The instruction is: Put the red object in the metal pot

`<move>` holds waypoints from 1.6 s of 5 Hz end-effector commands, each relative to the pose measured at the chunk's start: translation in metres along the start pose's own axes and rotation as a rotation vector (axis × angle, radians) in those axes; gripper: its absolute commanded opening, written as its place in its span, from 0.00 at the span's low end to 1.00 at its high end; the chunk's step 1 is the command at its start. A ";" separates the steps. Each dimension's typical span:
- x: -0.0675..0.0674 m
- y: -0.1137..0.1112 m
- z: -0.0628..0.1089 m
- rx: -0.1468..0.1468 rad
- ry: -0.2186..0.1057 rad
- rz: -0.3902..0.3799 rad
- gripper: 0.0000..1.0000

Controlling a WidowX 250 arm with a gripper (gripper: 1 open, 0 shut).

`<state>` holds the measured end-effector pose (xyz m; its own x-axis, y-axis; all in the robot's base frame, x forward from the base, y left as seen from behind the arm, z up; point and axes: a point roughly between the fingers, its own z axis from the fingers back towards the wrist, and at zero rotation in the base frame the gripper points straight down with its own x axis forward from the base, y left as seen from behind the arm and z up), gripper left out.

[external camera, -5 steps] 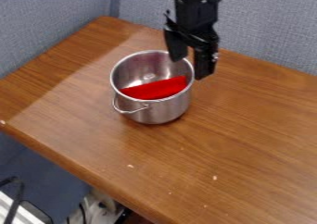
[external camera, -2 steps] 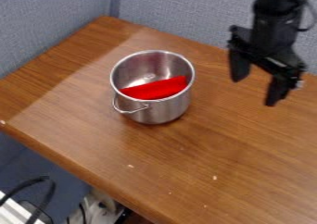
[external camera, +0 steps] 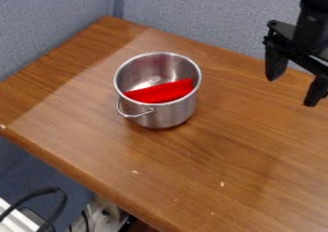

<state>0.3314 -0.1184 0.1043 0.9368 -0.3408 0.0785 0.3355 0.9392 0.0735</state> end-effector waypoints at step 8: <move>-0.018 0.004 0.009 0.042 -0.034 -0.055 1.00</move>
<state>0.3109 -0.1136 0.1029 0.9131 -0.4008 0.0751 0.3921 0.9135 0.1083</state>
